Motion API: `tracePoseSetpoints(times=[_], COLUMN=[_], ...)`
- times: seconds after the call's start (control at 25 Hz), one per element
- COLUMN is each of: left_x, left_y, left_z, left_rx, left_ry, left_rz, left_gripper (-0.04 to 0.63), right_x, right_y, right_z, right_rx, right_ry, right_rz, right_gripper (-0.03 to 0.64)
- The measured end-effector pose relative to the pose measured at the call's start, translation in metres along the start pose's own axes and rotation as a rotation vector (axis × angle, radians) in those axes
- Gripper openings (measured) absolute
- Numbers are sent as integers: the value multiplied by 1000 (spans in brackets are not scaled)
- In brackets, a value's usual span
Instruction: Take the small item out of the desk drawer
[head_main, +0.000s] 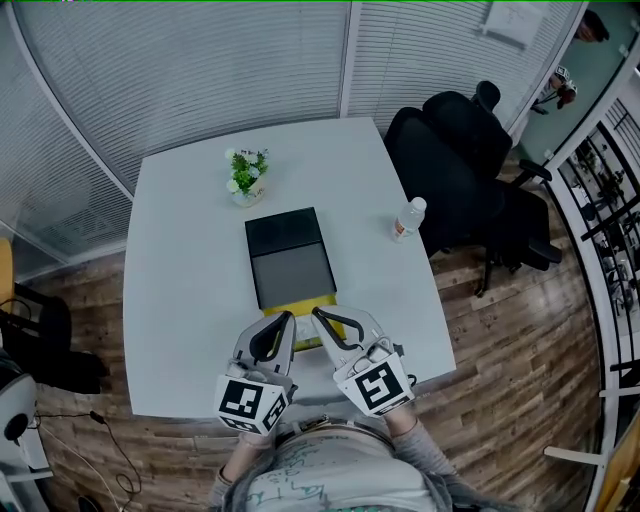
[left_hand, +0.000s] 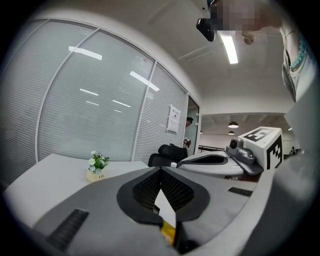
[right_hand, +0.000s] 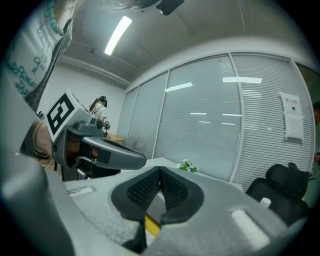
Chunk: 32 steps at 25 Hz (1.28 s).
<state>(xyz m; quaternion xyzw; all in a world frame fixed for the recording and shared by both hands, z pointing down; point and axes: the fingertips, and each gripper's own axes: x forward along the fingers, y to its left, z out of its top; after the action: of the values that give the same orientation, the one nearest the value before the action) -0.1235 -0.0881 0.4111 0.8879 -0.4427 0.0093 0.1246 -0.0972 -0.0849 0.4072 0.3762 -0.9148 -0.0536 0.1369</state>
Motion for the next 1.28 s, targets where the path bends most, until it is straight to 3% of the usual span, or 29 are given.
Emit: tracePoseSetpoints(times=[0.28, 0.64, 0.92, 1.28], left_x=[-11, -18, -24, -27], left_y=[15, 21, 25, 34], left_z=[-3, 1, -6, -12], left_rx=[-16, -16, 7, -23], left_ry=[-17, -47, -15, 6], left_rz=[50, 36, 35, 30], left_gripper=[-2, -2, -2, -2], right_x=[3, 10, 15, 22], right_y=[4, 5, 2, 7], right_z=[-7, -22, -43, -57], right_rx=[-7, 1, -41, -72], right_ry=[41, 76, 144, 212], right_rz=[-9, 5, 1, 11], right_gripper=[2, 3, 3, 3])
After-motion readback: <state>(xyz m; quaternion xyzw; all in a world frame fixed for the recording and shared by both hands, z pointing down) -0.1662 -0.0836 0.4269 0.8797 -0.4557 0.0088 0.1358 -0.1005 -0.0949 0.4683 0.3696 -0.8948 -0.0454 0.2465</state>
